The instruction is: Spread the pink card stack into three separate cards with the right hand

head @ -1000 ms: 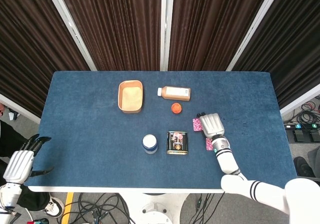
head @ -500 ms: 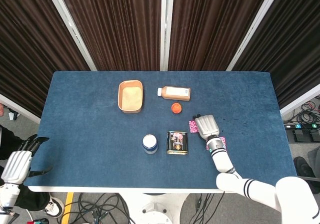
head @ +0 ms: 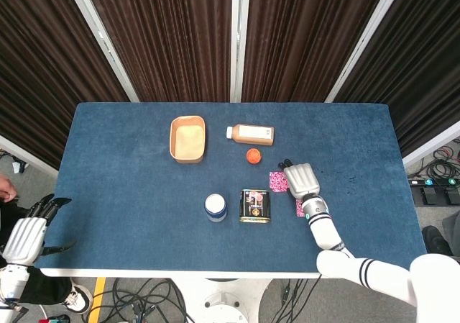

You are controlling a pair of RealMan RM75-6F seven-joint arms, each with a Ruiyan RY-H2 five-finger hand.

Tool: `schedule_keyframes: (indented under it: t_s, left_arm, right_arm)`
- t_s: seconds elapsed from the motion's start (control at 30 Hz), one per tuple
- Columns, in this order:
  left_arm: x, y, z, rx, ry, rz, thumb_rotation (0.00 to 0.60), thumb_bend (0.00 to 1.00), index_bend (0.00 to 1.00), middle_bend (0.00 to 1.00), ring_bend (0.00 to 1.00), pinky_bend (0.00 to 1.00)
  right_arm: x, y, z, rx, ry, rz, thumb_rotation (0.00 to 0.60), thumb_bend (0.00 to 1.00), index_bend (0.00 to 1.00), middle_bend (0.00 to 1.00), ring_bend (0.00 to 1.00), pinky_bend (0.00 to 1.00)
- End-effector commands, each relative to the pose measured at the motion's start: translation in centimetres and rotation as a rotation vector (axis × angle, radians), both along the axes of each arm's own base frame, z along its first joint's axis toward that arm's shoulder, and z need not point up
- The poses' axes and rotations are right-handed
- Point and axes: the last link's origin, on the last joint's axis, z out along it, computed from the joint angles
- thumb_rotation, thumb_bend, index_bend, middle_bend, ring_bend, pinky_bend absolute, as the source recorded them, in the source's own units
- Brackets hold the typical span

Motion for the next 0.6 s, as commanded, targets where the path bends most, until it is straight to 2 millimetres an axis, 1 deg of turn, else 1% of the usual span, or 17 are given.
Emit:
schedule_keyframes:
  t_s: [0.03, 0.23, 0.37, 0.47, 0.6]
  left_arm:
    - [0.0, 0.0, -0.1, -0.003, 0.001, -0.001, 0.6, 0.0, 0.18, 0.16, 0.07, 0.16]
    - [0.2, 0.0, -0.3, -0.009, 0.004, -0.007, 0.6, 0.0, 0.18, 0.16, 0.07, 0.16]
    - [0.3, 0.0, -0.4, -0.012, 0.006, -0.008, 0.6, 0.0, 0.18, 0.16, 0.07, 0.16]
    - [0.4, 0.0, -0.5, -0.016, 0.009, -0.011, 0.6, 0.0, 0.18, 0.16, 0.07, 0.16]
    - [0.6, 0.1, -0.6, -0.018, 0.01, -0.014, 0.6, 0.0, 0.18, 0.16, 0.07, 0.16]
  right_arm:
    - [-0.7, 0.9, 2.0, -0.016, -0.016, -0.008, 0.6, 0.23, 0.23, 0.19, 0.74, 0.82]
    - [-3.1, 3.1, 3.8, 0.009, -0.023, -0.056, 0.6, 0.21, 0.23, 0.2, 0.74, 0.82]
    - [-4.5, 4.5, 4.5, 0.038, -0.029, -0.082, 0.6, 0.2, 0.23, 0.2, 0.74, 0.82]
    - [-5.2, 5.2, 4.8, 0.053, -0.022, -0.085, 0.6, 0.19, 0.22, 0.19, 0.74, 0.82]
    - [-5.4, 5.7, 5.0, 0.062, -0.021, -0.08, 0.6, 0.19, 0.22, 0.19, 0.74, 0.82]
